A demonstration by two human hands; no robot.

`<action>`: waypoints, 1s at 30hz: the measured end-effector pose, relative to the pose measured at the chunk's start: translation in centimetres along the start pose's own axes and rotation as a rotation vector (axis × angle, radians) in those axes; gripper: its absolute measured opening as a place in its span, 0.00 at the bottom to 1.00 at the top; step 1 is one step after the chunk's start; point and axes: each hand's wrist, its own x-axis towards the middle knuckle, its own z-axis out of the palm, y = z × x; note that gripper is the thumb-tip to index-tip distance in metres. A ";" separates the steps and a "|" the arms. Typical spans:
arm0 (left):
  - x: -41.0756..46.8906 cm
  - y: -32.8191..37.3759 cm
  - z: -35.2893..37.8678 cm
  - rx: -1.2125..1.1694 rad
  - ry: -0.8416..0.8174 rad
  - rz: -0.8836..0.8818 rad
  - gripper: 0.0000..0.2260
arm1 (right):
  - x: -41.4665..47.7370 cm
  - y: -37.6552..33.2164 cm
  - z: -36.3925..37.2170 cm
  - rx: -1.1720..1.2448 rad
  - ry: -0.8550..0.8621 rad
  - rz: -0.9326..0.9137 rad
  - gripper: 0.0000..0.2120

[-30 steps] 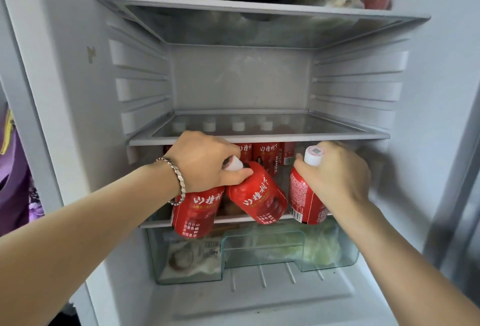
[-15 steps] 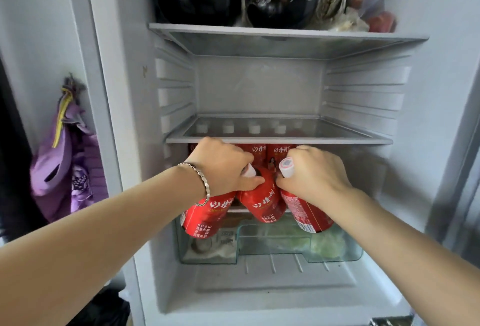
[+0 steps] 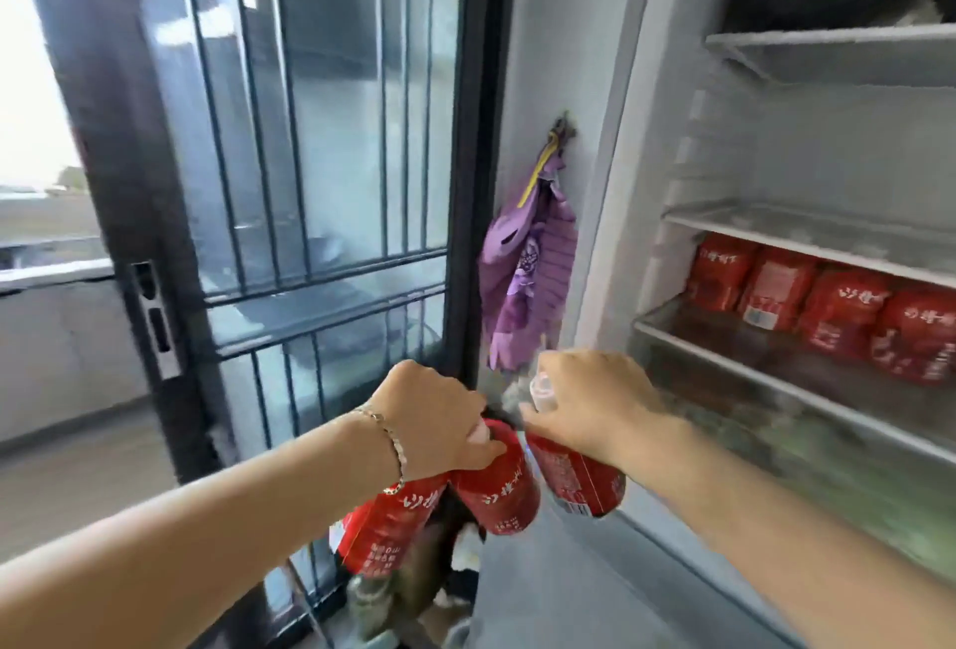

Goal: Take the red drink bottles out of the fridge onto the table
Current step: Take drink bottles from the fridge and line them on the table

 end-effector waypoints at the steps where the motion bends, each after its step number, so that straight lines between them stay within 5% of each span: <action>1: -2.4 -0.7 0.7 0.009 -0.031 -0.057 0.23 | 0.1 -2.1 0.5 0.025 -0.005 -0.066 0.15; 14: -47.5 -7.1 1.1 0.076 -0.324 -0.906 0.22 | -7.8 -42.7 -1.0 0.279 0.060 -0.918 0.18; 21: -74.3 -2.8 -1.8 0.109 -0.537 -1.287 0.23 | -22.9 -65.7 -5.9 0.462 -0.069 -1.231 0.15; 30: -98.5 5.6 -6.7 0.134 -0.796 -1.813 0.21 | -42.4 -88.0 -11.6 0.559 -0.171 -1.680 0.14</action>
